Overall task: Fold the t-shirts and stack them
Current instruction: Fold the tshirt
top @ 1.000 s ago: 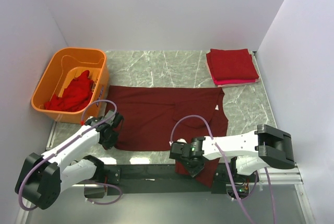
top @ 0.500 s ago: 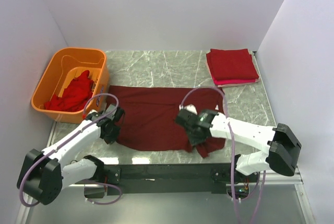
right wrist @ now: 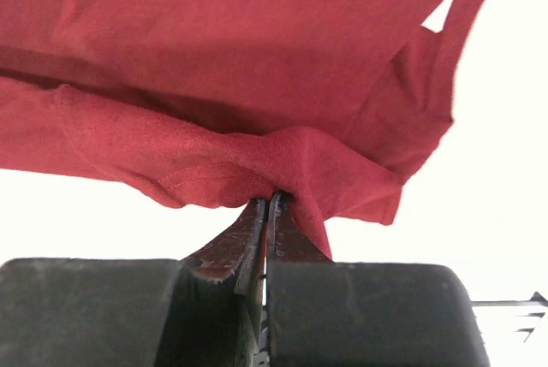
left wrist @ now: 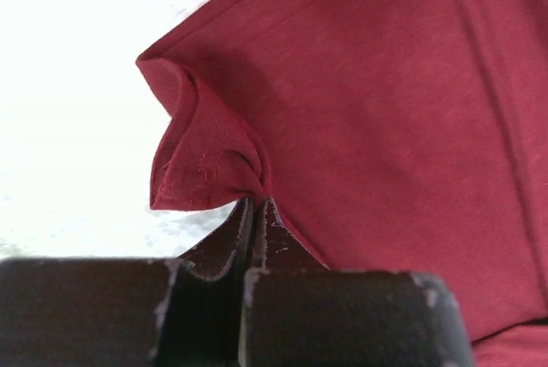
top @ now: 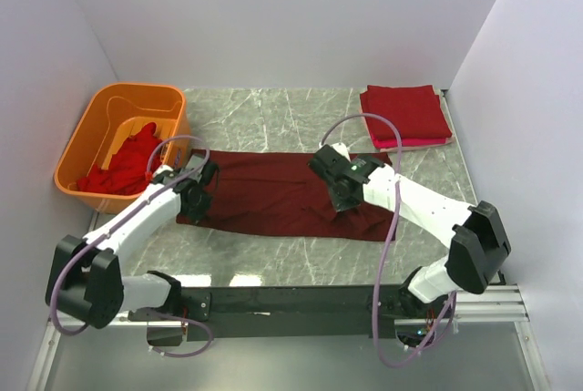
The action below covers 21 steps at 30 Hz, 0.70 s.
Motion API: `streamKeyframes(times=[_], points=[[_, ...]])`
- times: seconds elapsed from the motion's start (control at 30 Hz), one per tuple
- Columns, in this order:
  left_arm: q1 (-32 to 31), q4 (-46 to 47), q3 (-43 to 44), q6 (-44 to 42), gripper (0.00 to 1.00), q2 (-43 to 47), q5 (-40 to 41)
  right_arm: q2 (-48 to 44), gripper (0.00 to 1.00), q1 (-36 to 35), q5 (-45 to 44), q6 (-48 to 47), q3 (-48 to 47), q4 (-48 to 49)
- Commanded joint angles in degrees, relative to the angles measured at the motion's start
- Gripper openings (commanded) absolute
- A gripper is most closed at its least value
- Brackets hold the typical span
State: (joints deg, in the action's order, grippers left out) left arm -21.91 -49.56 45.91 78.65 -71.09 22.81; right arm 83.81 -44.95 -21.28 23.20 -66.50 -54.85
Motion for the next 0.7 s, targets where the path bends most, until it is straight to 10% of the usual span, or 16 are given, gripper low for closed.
streamKeyframes(times=[0.0,0.67], points=[[0.82,2.45,4.96,-2.63,0.01,-3.07,2.06,0.48,0.0,2.67,-3.77,-3.33,-3.81,1.06],[3.19,1.4,14.38,-3.16,0.01,-13.72,6.72,9.79,0.0,7.77,-3.16,-8.96,-13.91,5.54]])
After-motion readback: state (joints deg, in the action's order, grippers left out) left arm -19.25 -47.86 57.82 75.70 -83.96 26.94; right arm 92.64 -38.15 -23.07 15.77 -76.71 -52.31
